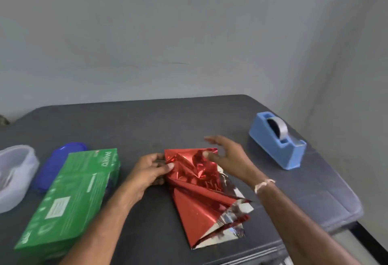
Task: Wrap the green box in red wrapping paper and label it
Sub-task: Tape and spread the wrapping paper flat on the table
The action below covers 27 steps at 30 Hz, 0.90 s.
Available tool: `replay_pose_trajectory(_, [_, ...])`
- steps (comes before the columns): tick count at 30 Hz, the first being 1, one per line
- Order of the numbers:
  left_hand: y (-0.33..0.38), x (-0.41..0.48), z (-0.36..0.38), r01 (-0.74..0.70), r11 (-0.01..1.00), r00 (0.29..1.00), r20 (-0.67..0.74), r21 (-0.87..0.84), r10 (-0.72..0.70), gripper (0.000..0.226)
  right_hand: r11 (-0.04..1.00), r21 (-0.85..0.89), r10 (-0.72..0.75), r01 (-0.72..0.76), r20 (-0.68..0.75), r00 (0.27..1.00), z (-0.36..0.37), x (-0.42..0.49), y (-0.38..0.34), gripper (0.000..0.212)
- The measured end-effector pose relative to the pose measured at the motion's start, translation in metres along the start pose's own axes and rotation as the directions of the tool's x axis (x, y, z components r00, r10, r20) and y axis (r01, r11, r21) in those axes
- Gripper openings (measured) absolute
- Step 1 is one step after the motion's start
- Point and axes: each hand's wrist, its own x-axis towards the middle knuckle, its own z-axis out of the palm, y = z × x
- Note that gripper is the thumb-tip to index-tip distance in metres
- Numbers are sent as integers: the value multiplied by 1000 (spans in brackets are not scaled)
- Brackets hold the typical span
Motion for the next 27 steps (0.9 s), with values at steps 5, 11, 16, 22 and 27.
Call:
replay_pose_trajectory(5, [-11, -2, -30, -31, 999, 997, -68, -19, 29, 21, 987, 94, 122, -128, 69, 990, 43, 30, -4, 19])
replay_pose_trajectory(11, [-12, 3, -33, -89, 995, 988, -124, 34, 93, 31, 975, 193, 110, -109, 7, 994, 37, 35, -13, 15])
replay_pose_trajectory(16, [18, 4, -19, -274, 850, 861, -279, 451, 426, 52, 931, 361, 79, -52, -61, 995, 0, 48, -33, 15])
replay_pose_trajectory(22, [75, -15, 6, -315, 943, 948, -8, 110, 318, 55, 829, 549, 38, -111, 142, 989, -17, 39, -69, 14])
replay_pose_trajectory(27, [94, -19, 7, 29, 982, 995, 99, -185, -11, 75, 862, 508, -129, 2, 215, 968, -6, 19, -81, 18])
